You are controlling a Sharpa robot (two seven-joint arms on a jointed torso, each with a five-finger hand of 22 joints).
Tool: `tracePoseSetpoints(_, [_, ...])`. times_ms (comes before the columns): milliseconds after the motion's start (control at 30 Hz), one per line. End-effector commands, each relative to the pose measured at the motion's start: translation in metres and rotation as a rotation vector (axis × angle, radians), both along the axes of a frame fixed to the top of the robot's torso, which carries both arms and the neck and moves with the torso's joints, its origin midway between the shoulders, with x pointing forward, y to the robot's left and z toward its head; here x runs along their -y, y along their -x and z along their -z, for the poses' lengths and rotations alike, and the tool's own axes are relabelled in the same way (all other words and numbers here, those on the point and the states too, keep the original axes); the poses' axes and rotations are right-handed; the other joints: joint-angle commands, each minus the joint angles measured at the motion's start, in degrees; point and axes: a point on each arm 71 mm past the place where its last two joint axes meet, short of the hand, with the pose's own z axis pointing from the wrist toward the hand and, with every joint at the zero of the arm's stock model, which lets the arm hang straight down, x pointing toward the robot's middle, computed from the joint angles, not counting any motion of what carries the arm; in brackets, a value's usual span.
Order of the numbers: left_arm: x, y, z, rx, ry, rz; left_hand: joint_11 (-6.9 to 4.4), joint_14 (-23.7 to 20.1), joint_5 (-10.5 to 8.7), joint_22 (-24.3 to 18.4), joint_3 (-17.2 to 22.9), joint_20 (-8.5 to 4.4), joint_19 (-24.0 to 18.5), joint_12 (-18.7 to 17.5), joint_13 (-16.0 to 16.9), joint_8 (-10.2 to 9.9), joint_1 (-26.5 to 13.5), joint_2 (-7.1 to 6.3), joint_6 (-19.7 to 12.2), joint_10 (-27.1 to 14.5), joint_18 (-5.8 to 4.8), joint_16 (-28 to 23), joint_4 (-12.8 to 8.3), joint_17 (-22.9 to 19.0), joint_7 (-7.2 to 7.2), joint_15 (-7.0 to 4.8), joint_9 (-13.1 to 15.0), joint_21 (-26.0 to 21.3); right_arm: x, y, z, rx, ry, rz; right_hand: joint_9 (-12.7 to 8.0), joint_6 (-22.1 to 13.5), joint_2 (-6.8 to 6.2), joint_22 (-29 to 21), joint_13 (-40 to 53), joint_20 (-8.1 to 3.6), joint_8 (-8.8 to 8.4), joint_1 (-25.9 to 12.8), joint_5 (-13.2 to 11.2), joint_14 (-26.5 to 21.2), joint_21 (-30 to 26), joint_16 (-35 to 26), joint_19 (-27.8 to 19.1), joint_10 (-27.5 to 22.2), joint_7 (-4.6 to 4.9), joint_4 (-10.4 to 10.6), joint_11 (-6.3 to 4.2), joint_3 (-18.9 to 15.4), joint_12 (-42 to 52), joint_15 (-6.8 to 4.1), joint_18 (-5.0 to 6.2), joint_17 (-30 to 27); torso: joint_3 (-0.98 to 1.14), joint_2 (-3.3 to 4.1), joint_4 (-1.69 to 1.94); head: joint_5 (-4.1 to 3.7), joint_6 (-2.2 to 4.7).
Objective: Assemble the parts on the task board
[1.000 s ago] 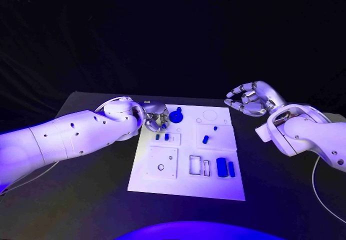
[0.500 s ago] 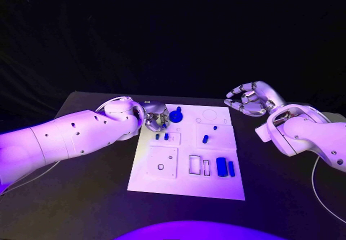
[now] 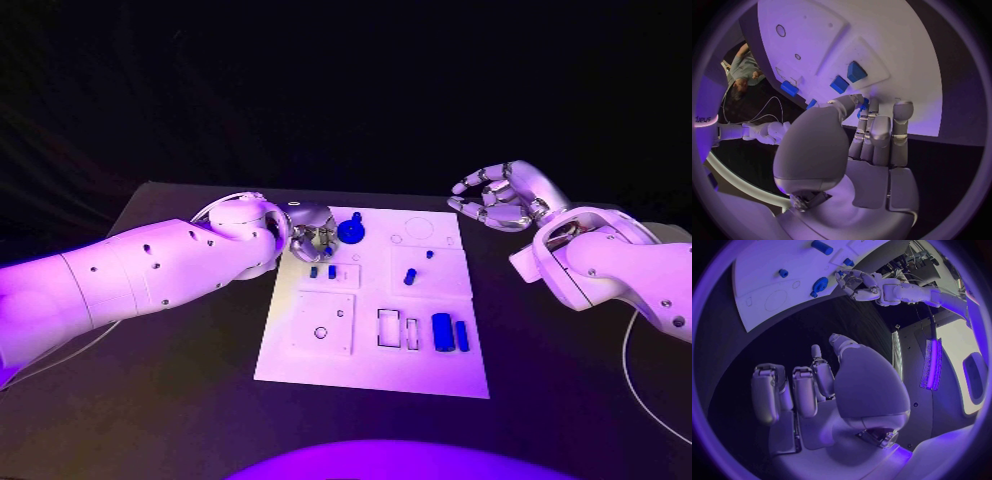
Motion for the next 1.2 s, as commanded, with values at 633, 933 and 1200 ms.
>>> tracePoseSetpoints(633, [-0.005,0.000,0.001,-0.006,-0.004,-0.018,1.76,-3.15,-0.19,-3.56,-1.88,1.08,-2.94,-1.72,0.13,-5.15,-1.56,-2.07,-5.64,-5.80,0.42,-0.77,0.76,-3.86,1.58,1.45,-1.50,-2.91,0.001,-0.001,0.001,0.002,0.007,-0.007,0.06,-0.42,0.10,11.55,2.16,-0.52,0.17,-0.63,0.35,3.83,-0.29,-0.39,2.32,-0.44,-0.05,0.11,-0.09,0.33,-0.48,-0.23,0.39,5.83,-0.08,0.00,0.02,-0.07,0.18])
tracePoseSetpoints(933, [-0.011,0.002,-0.002,0.017,0.021,-0.032,2.02,-4.10,-0.08,-4.64,-3.62,1.27,-3.73,-1.06,0.46,-7.05,-1.34,-2.03,-8.75,-8.21,0.63,-0.64,1.04,-5.12,0.89,1.75,-2.11,-3.71,0.004,-0.002,0.002,-0.010,0.014,-0.007,0.18,-1.07,-0.26,9.50,-8.32,-0.68,0.49,-0.49,0.27,2.70,-4.28,-2.55,0.24,-8.33,-0.10,-0.11,-0.22,1.34,-11.63,-0.41,1.32,1.77,-0.11,0.01,0.03,-0.15,0.12])
tracePoseSetpoints(1200, [-0.031,0.004,-0.016,0.013,0.241,-0.085,2.42,-8.17,0.13,-10.89,-8.61,1.54,-7.86,0.59,0.83,-5.92,-1.78,-1.06,-7.16,-11.46,1.72,-3.08,3.81,-12.95,0.98,2.15,-1.45,-8.54,0.009,-0.007,0.010,-0.060,0.111,-0.056,0.31,-0.64,-2.53,5.11,-38.63,-0.98,0.84,1.58,-3.91,1.24,-12.66,-7.41,-2.94,-19.93,-0.02,-1.23,-0.06,7.13,-47.07,-0.54,2.85,-4.96,-0.07,-0.14,0.14,-0.37,0.20])
